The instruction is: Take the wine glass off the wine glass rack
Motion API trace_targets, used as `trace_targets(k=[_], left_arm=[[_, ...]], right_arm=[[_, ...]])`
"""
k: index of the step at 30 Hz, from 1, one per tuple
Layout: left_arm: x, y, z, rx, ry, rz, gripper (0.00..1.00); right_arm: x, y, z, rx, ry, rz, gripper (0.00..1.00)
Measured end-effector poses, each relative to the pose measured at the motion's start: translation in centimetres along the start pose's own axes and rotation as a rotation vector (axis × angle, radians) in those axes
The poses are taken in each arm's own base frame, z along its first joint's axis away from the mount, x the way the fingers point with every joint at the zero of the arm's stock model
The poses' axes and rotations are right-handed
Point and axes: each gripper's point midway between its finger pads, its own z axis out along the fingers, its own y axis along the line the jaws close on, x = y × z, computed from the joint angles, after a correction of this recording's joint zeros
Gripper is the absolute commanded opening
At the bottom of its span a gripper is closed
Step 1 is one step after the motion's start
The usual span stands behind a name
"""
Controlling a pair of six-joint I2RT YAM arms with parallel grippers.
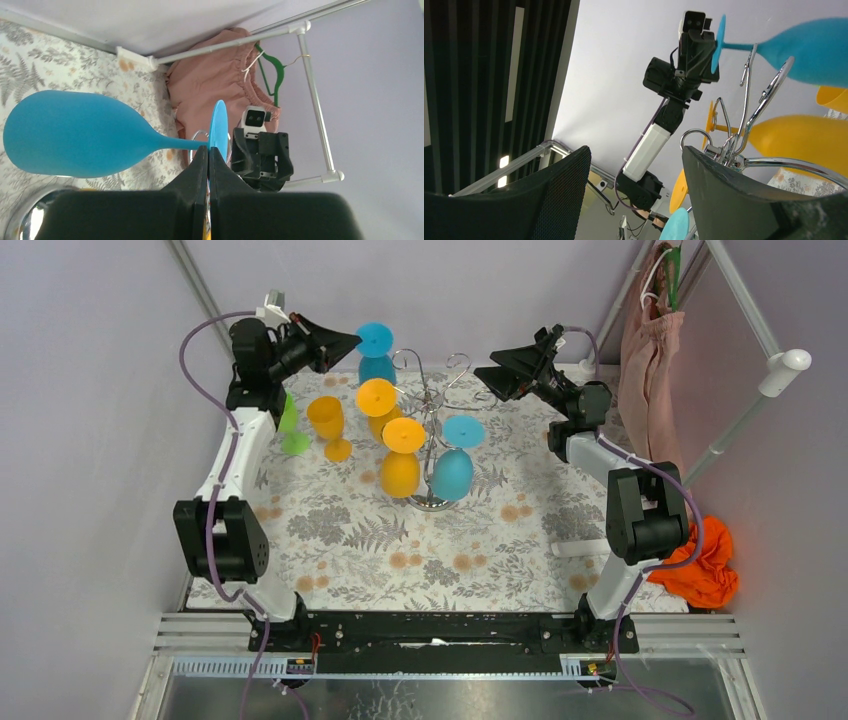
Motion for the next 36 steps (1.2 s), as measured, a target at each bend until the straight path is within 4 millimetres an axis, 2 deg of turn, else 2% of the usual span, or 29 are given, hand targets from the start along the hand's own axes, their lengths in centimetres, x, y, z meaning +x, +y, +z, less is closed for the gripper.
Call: trace_targets(k=[6, 10, 13, 18, 21, 23, 25, 27, 31, 33, 36], left_arm=[[-2.5, -1.9, 2.0, 0.106, -0.02, -0.009, 0.0], [-3.9, -4.4, 2.7, 0.225, -0.032, -0.023, 0.0], [-4.8, -7.3, 2.5, 0.323, -0.044, -0.003, 0.0], [-4.9, -14.6, 0.7, 0.531, -0.047, 0.082, 0.0], [-3.1, -19.0, -0.5, 0.682, -0.005, 0.124, 0.0], [-1.2, -21.1, -0.8, 0.769, 0.043, 0.126, 0.0], [0.6, -22.3, -0.6, 0.833, 0.099, 0.107, 0.0], [2.3, -22.7, 0.0, 0.88, 0.154, 0.077, 0.0], [4.8, -22.1, 1.8, 0.919, 0.247, -0.008, 0.0], [5.4, -21.6, 2.6, 0.923, 0.278, -0.048, 0.0], [6.0, -20.9, 3.4, 0.926, 0.302, -0.086, 0.0]], right_arm=[[0.0, 0.0, 0.0, 0.001, 0.0, -0.001, 0.75], [-0.3, -0.2, -0.2, 0.005, -0.005, -0.001, 0.75], [-0.7, -0.6, -0.4, 0.013, -0.012, 0.003, 0.75], [-1.7, -1.1, -1.1, 0.028, -0.033, 0.004, 0.75], [-2.9, -1.2, -1.7, 0.041, -0.059, -0.01, 0.74], [-3.8, -0.9, -1.9, 0.048, -0.078, -0.024, 0.74], [-4.5, -0.2, -2.0, 0.042, -0.087, -0.048, 0.73], [-5.0, 0.8, -2.0, 0.027, -0.091, -0.075, 0.73], [-5.6, 3.4, -1.6, -0.031, -0.084, -0.125, 0.73], [-5.9, 4.7, -1.3, -0.068, -0.086, -0.131, 0.73], [-6.2, 5.4, -1.0, -0.091, -0.085, -0.125, 0.74]])
